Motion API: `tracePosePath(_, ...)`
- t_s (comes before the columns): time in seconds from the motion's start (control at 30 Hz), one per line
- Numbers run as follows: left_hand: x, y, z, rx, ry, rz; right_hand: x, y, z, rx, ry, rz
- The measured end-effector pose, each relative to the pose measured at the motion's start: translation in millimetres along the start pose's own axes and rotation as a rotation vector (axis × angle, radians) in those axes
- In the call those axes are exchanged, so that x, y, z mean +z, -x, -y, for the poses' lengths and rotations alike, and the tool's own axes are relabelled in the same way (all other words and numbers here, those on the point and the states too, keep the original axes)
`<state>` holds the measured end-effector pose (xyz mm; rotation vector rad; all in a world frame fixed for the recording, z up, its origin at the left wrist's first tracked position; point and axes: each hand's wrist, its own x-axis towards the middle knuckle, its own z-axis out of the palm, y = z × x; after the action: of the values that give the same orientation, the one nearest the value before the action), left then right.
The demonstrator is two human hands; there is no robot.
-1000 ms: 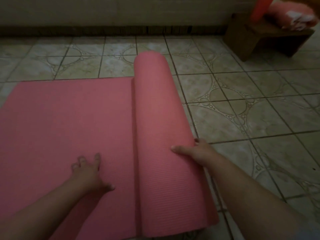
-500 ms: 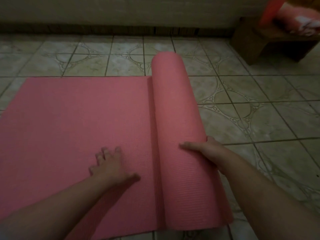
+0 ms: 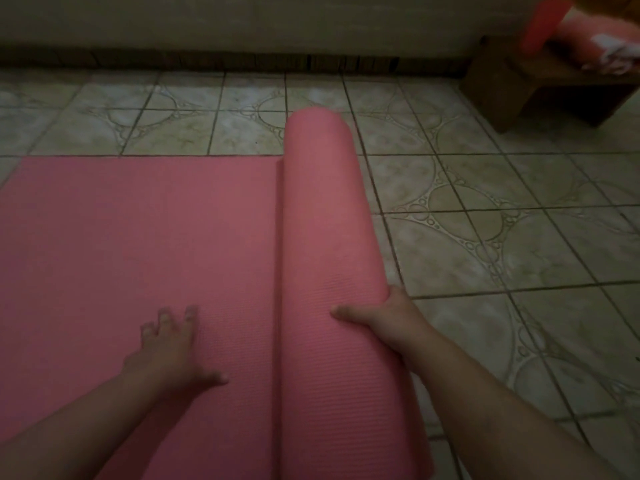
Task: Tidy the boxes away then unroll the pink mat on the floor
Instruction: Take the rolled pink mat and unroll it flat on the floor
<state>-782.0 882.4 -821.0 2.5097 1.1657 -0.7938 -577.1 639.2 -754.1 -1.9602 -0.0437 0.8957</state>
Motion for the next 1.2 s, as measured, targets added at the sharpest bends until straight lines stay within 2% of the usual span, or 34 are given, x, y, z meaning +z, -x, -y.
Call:
tracePosePath(0.13,-10,-3,-7,0.012,-0.062,-0.004,4,2,-4,0.004,0.075,-0.063)
tracePosePath(0.23,-12,-3,-23,0.114,-0.078,-0.009,-10,8,2,-0.016,0.119,-0.056)
tracePosePath(0.4,-11,-3,-65,0.293,0.042,-0.033,-17,6,36,-0.222,0.480,-0.235)
tracePosePath(0.5,-16,-6,-91,0.279,0.102,-0.034,0,9,43,-0.151,0.589,-0.188)
tracePosePath(0.67,-13,-1,-107,0.241,0.074,0.009,-1,13,31,-0.051,0.604,-0.218)
tracePosePath(0.8,4,1,-100,0.262,-0.037,0.017,-18,6,25,-0.025,0.501,-0.190)
tracePosePath(1.03,8,1,-87,0.187,-0.067,-0.034,-45,-4,23,-0.143,0.265,-0.093)
tracePosePath(1.2,1,2,-63,0.139,-0.077,-0.048,-30,-5,25,-0.211,0.152,-0.018)
